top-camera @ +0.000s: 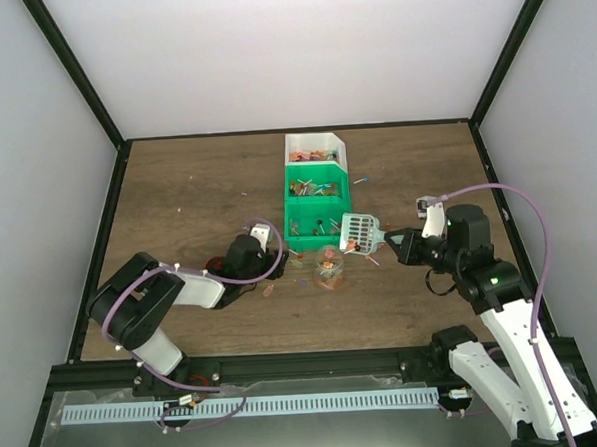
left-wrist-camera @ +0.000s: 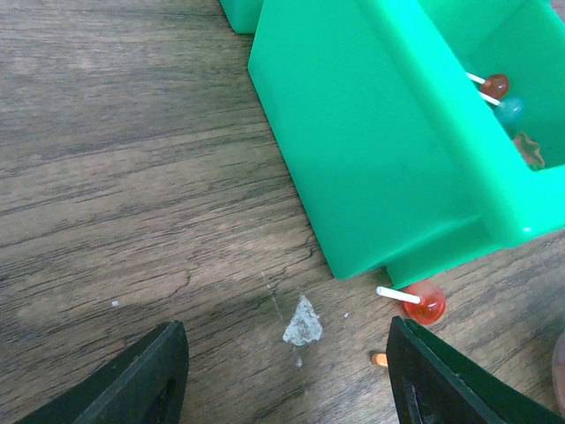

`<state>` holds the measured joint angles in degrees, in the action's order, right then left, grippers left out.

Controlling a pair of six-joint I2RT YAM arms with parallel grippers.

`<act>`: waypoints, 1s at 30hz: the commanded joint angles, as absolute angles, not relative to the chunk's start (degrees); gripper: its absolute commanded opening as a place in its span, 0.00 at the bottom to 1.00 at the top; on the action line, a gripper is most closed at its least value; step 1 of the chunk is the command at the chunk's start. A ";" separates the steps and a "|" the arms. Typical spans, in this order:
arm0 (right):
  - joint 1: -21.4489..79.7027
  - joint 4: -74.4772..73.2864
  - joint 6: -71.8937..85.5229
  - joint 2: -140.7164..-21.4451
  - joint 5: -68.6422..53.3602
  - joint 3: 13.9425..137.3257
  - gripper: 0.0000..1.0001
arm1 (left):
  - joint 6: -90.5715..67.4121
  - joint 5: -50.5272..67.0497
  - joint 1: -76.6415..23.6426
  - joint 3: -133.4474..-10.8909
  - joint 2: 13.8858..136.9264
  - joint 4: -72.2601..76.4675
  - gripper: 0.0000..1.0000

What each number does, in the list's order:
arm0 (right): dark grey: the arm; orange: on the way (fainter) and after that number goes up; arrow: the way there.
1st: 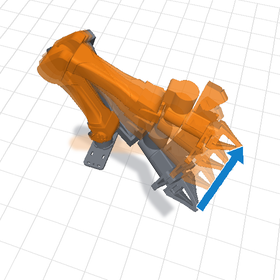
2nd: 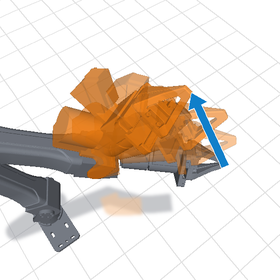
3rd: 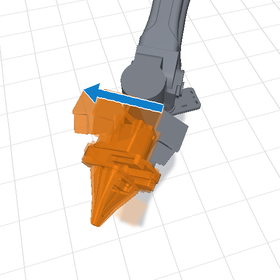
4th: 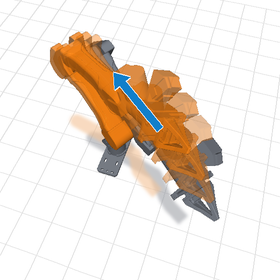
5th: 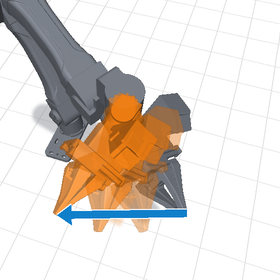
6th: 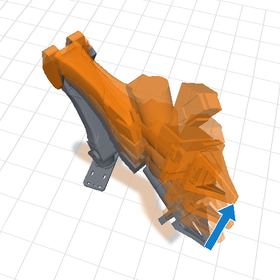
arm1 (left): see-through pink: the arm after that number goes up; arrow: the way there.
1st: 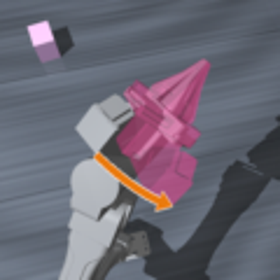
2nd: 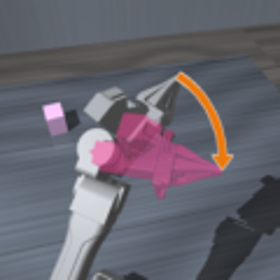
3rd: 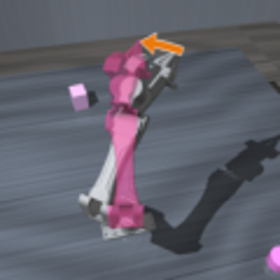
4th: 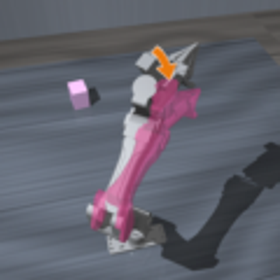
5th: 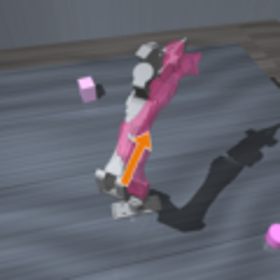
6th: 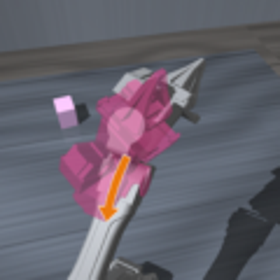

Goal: Pack the candies
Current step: Place the fake candies in the packing bottle.

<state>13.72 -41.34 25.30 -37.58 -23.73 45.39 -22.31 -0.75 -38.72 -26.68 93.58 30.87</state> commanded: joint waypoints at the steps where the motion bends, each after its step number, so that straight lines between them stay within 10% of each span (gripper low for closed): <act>1: 14.45 -42.33 24.48 -37.35 -23.01 49.18 0.01 | -22.24 -0.11 -38.98 -27.60 94.39 33.01 0.63; 30: 30.94 -42.87 30.94 -42.64 -7.30 52.12 0.01 | -21.93 -0.82 -38.85 -27.43 94.43 32.74 0.65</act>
